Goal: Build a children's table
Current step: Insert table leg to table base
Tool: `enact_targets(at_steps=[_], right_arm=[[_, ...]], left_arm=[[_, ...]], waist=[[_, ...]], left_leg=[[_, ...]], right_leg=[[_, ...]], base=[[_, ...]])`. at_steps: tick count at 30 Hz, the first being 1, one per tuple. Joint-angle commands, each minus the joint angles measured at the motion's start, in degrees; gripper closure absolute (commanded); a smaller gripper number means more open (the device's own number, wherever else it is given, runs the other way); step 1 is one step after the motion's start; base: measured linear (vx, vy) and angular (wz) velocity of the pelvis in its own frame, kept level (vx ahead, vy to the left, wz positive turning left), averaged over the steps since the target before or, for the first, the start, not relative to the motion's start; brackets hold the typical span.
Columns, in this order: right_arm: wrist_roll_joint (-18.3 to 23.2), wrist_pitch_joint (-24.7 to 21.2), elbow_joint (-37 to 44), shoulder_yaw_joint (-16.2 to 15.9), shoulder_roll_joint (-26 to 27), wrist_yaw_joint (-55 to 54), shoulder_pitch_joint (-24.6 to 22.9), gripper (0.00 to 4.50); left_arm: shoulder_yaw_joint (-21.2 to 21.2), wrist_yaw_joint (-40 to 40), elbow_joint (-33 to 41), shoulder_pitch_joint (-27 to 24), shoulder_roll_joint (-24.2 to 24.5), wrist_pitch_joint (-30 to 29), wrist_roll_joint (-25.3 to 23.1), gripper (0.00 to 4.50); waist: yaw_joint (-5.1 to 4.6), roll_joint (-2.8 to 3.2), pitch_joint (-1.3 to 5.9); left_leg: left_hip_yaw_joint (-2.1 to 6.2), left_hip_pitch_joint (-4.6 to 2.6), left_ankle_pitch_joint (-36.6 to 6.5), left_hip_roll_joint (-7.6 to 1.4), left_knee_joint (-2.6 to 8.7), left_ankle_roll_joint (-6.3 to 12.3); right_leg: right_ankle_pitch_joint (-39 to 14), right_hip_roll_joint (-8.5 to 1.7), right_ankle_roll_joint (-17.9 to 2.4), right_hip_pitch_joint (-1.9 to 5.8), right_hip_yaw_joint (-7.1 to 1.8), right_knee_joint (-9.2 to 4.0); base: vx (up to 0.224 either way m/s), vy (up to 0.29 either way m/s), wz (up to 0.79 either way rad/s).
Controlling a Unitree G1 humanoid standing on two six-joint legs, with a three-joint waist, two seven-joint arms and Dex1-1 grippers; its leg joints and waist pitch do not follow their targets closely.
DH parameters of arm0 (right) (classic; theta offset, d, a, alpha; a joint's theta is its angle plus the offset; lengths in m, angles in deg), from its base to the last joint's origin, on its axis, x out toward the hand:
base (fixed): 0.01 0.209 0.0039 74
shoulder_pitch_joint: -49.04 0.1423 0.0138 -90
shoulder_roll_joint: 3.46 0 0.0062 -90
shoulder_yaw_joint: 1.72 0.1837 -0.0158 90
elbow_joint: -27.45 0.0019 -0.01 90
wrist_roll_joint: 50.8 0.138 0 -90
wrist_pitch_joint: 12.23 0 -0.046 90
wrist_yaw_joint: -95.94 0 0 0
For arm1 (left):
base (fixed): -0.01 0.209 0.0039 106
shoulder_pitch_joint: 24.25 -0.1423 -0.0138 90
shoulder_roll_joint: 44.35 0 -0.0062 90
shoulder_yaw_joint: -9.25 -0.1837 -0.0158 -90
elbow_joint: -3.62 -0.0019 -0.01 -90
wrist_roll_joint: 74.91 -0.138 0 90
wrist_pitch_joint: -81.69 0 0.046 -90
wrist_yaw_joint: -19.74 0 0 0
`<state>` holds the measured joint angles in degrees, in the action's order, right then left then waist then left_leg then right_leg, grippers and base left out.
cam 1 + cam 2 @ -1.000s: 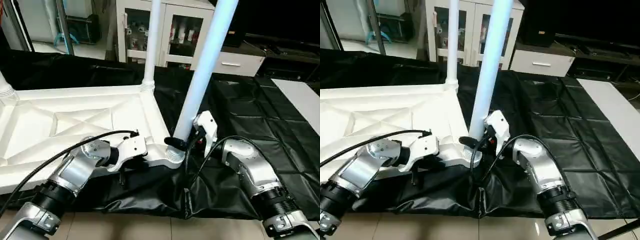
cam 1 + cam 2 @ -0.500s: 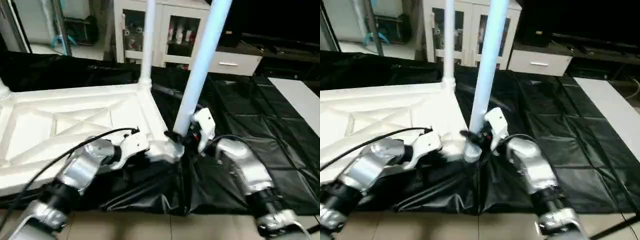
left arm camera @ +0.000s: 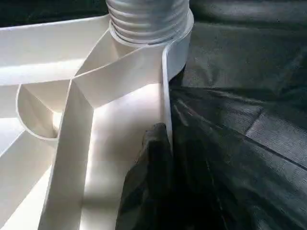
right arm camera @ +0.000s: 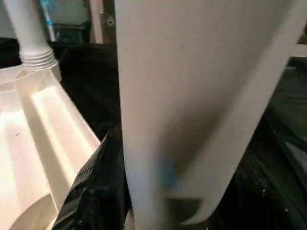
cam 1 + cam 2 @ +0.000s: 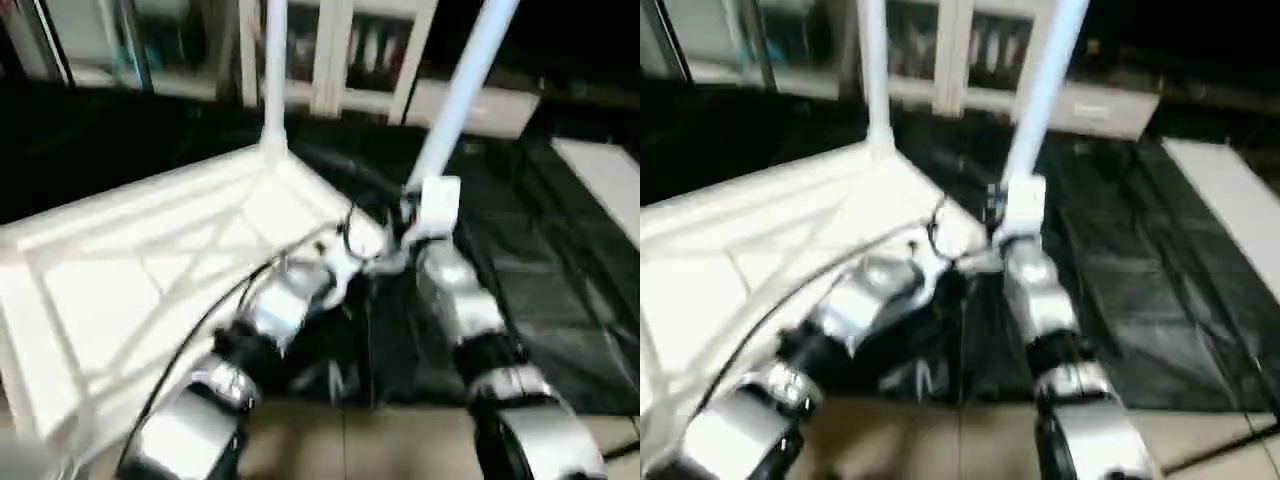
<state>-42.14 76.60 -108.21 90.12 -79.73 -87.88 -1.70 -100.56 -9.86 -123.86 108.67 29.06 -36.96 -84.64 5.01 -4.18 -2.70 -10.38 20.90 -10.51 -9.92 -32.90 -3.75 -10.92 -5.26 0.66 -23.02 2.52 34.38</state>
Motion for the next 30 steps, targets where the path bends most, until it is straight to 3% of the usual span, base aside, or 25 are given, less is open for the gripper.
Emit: enact_targets(at_steps=[1,2,4,8,13,14,17,18,19,21,24,30], right_arm=[[-1.54,-4.40,-9.75,0.25,0.22,-1.73,-4.42,2.67],[-1.64,-4.07,-10.38,0.30,0.25,-1.83,-4.14,2.67],[-1.80,-3.88,-10.84,0.25,0.25,-1.85,-3.93,2.67],[-2.11,-2.17,-13.59,0.86,0.53,-1.80,-2.63,2.67],[-1.40,-0.28,-13.34,1.04,0.91,1.47,-2.12,2.67],[-1.23,0.31,-13.08,1.07,0.98,2.20,-2.07,2.11],[-1.43,2.15,-11.88,0.51,0.82,4.48,-1.69,1.91],[-1.36,2.35,-11.34,0.43,0.71,5.16,-1.60,1.81],[-1.23,2.39,-10.76,0.32,0.52,6.20,-1.50,1.70],[-1.03,2.11,-10.02,0.13,0.32,7.46,-1.51,1.52],[-0.86,1.83,-7.48,-0.16,-0.49,10.75,-1.91,1.26],[-0.48,0.99,-0.68,-0.80,-2.24,15.92,-3.99,0.82]], left_arm=[[1.13,0.11,3.98,4.76,-0.65,4.89,0.40,4.50],[1.19,-0.17,3.83,4.63,-0.39,4.99,0.45,4.50],[1.17,-0.38,3.78,4.46,-0.06,5.17,0.39,4.50],[1.41,-0.31,2.11,5.05,0.27,5.92,0.73,4.50],[1.33,-0.78,2.10,4.99,0.43,6.09,0.84,4.50],[1.32,-0.87,2.14,4.93,0.46,6.09,0.84,4.50],[1.18,-1.37,2.32,4.61,0.77,6.36,0.87,4.50],[1.13,-1.68,2.44,4.52,0.96,6.37,0.92,4.50],[1.11,-2.03,2.53,4.42,1.21,6.44,0.99,4.50],[1.13,-2.28,2.65,4.29,1.47,6.52,1.04,4.50],[1.16,-2.90,3.00,3.93,2.10,6.54,1.12,4.50],[0.95,-4.42,3.47,3.37,3.22,7.00,1.44,4.50]], waist=[[-0.77,0.51,2.49],[-0.69,0.40,3.00],[-0.60,0.35,2.95],[-0.65,0.31,2.96],[-0.64,0.38,3.02],[-0.66,0.32,2.95],[-0.63,0.38,3.10],[-0.18,0.30,3.18],[-0.42,0.06,3.45],[-0.34,0.41,3.45],[-0.28,0.24,3.49],[-0.08,0.05,3.60]], left_leg=[[1.42,-1.90,-30.25,-2.80,4.98,-2.76],[1.62,-0.73,-24.47,-3.03,5.33,-2.06],[1.40,-0.49,-21.24,-3.12,5.33,-1.71],[1.07,-0.37,-18.84,-3.02,5.15,-1.33],[0.95,-0.41,-18.10,-3.05,5.07,-0.99],[0.94,-0.35,-18.14,-3.04,5.08,-0.79],[0.83,-0.58,-18.05,-3.04,4.91,-0.56],[0.67,-0.48,-16.34,-3.10,4.73,-0.17],[0.76,-0.06,-12.72,-3.02,4.57,0.62],[0.56,-0.10,-10.19,-3.00,4.33,1.95],[0.33,-0.23,-7.87,-3.03,4.01,3.29],[-0.02,-0.36,-5.96,-3.10,3.62,5.46]], right_leg=[[-25.76,-3.07,-5.81,-0.17,-2.02,-6.15],[-21.39,-3.38,-5.11,0.93,-2.12,-5.83],[-17.19,-3.13,-5.48,0.96,-2.11,-5.53],[-13.47,-3.03,-7.16,1.24,-2.13,-5.00],[-12.25,-3.05,-7.75,1.43,-2.11,-4.88],[-12.48,-3.05,-7.81,1.47,-2.11,-4.91],[-12.92,-3.06,-8.36,1.39,-2.12,-4.98],[-10.19,-3.27,-8.83,1.50,-2.23,-4.87],[-5.85,-2.96,-9.67,2.10,-2.07,-3.93],[-2.61,-3.03,-10.73,2.18,-2.05,-3.66],[0.85,-2.96,-12.22,2.37,-2.01,-3.28],[1.67,-3.01,-13.72,2.46,-2.07,-3.11]], base=[[0.000,0.000,0.00],[0.000,0.000,0.00],[0.000,0.000,0.00],[0.000,0.000,0.00],[0.000,0.000,0.00],[0.000,0.000,0.00],[0.000,0.000,0.00],[0.000,0.000,0.00],[0.000,0.000,0.00],[0.000,0.000,0.00],[0.000,0.000,0.00],[0.000,0.000,0.00]])
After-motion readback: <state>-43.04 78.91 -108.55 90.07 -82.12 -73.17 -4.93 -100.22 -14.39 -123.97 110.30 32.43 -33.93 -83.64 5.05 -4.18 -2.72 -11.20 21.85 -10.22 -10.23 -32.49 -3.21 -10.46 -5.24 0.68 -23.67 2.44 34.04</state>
